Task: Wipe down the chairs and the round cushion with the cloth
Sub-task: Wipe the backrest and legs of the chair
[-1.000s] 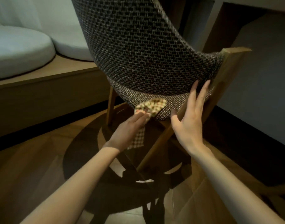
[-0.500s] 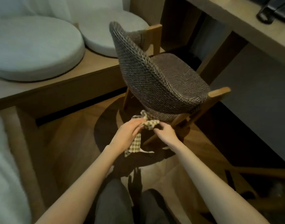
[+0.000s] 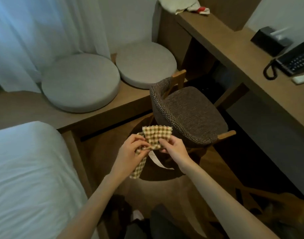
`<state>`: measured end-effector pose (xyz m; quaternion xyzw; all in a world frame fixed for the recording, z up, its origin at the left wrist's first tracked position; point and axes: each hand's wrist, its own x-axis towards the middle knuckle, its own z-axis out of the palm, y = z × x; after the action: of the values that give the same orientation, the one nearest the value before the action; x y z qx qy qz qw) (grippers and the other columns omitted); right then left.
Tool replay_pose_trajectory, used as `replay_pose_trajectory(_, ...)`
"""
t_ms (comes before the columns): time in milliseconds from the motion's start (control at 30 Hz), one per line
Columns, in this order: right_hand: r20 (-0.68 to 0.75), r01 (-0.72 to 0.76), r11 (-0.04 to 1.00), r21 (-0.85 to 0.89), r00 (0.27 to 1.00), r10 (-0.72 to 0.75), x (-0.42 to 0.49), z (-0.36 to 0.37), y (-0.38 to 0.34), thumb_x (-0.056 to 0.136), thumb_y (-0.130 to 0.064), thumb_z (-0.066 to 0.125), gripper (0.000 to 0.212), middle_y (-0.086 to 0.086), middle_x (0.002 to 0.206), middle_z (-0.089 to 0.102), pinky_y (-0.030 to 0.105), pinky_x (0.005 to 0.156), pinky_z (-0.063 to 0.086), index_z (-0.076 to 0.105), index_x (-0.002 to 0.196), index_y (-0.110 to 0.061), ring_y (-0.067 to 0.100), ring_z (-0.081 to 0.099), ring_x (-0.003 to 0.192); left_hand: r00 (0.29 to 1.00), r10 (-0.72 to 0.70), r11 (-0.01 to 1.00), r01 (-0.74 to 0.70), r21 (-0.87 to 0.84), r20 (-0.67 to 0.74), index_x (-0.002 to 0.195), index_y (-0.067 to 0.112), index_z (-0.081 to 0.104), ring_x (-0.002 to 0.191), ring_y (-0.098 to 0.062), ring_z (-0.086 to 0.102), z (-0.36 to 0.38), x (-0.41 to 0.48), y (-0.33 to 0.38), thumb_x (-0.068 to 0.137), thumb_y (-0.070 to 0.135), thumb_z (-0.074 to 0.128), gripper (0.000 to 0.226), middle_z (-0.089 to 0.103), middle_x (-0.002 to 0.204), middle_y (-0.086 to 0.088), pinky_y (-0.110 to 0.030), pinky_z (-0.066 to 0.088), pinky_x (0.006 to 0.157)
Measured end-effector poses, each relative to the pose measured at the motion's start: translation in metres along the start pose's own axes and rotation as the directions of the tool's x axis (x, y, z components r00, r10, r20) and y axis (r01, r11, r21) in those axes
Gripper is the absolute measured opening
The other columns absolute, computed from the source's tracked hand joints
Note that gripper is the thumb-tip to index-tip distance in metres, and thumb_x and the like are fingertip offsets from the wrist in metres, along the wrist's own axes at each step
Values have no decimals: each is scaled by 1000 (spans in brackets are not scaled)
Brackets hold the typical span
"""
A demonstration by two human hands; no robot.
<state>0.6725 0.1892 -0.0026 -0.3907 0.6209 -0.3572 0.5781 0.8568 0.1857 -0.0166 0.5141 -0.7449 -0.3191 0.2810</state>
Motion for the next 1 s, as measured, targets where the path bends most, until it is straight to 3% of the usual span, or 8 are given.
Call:
replay_pose_trajectory(200,-134,231,972,-33,963,-234,41,9,-64,96,-14,52,18,-9,96,69,18,78,52,64,97,-28,2,65,93,996,86,994,-86,-62,-6,119,22,63,117,14,34,-41,73,3,74,30,78,48,43,127,13,0,27,96)
replay_pose_trajectory(367,-190,287,953,102,946,-264,107,-5,-105,98,-15,49,19,-1,106,68,19,81,53,62,104,-27,6,65,98,996,93,968,-89,-235,5,106,33,66,127,0,38,-60,161,-2,70,51,69,40,45,132,12,-21,37,100)
replay_pose_trajectory(467,-214,284,948,143,944,-250,154,-15,-128,99,-15,47,19,-7,104,69,18,77,53,62,104,-27,4,66,96,994,75,954,-49,-295,78,90,33,60,124,-2,44,-63,227,-9,78,40,69,17,43,138,9,-12,45,88)
replay_pose_trajectory(567,-221,233,965,119,954,-203,199,-29,-154,100,-19,47,18,-10,105,66,11,71,50,59,110,-25,-4,64,91,975,25,918,64,-391,219,95,28,47,106,-6,59,-63,294,-13,87,18,65,23,34,147,6,-15,49,83)
replay_pose_trajectory(733,-301,167,985,46,942,-146,250,-62,-189,98,-24,50,16,-7,105,67,10,74,49,61,110,-24,1,63,94,870,95,901,132,-414,484,140,27,25,80,-3,68,-59,391,-13,90,13,62,63,43,132,11,-16,53,70)
replay_pose_trajectory(867,-441,162,986,31,888,-132,268,-91,-198,97,-22,52,16,-10,100,67,6,70,46,62,110,-22,-8,62,84,774,168,925,91,-370,610,145,20,26,52,2,55,-34,449,-5,92,10,58,63,52,114,3,-11,43,50)
replay_pose_trajectory(933,-541,150,988,27,834,-112,270,-107,-194,97,-22,52,18,-4,100,68,11,73,48,63,110,-19,0,64,87,712,235,939,11,-344,662,140,19,37,58,3,56,-14,474,4,92,12,59,53,54,106,7,-11,45,54)
replay_pose_trajectory(1000,-619,137,990,38,781,-84,267,-118,-186,97,-21,53,18,9,101,69,25,77,50,64,110,-16,18,65,92,653,300,935,-57,-350,695,130,17,50,79,9,60,3,492,15,92,15,60,40,58,107,8,-12,49,67)
